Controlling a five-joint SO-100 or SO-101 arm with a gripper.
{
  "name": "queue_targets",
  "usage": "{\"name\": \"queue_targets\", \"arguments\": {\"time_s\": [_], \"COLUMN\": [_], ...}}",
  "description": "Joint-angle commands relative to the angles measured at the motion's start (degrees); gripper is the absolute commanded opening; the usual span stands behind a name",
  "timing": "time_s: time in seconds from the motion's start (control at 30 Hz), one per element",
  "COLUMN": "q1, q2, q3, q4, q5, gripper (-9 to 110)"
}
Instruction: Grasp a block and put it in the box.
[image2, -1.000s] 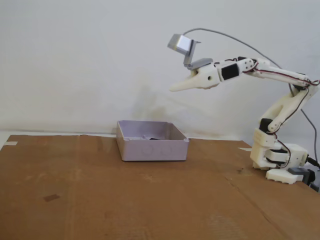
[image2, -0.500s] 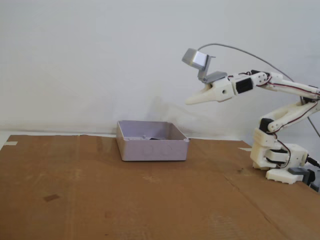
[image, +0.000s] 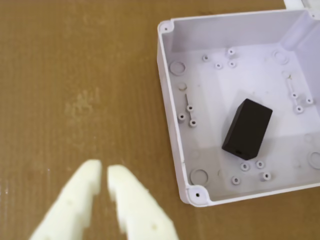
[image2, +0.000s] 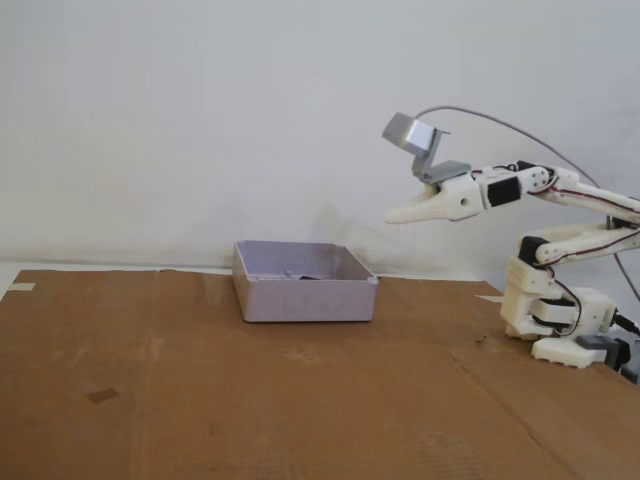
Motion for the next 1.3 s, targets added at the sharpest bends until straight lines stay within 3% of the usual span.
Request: {"name": "queue_targets", "arguments": {"time_s": [0.0,1.27], "q1": [-0.62,-4.75], "q2": [4.57,23.99], "q3": [0.26,24.70], "q4": [-1.85,-1.76], "q5": [0.18,0.18], "gripper": [0,0]}}
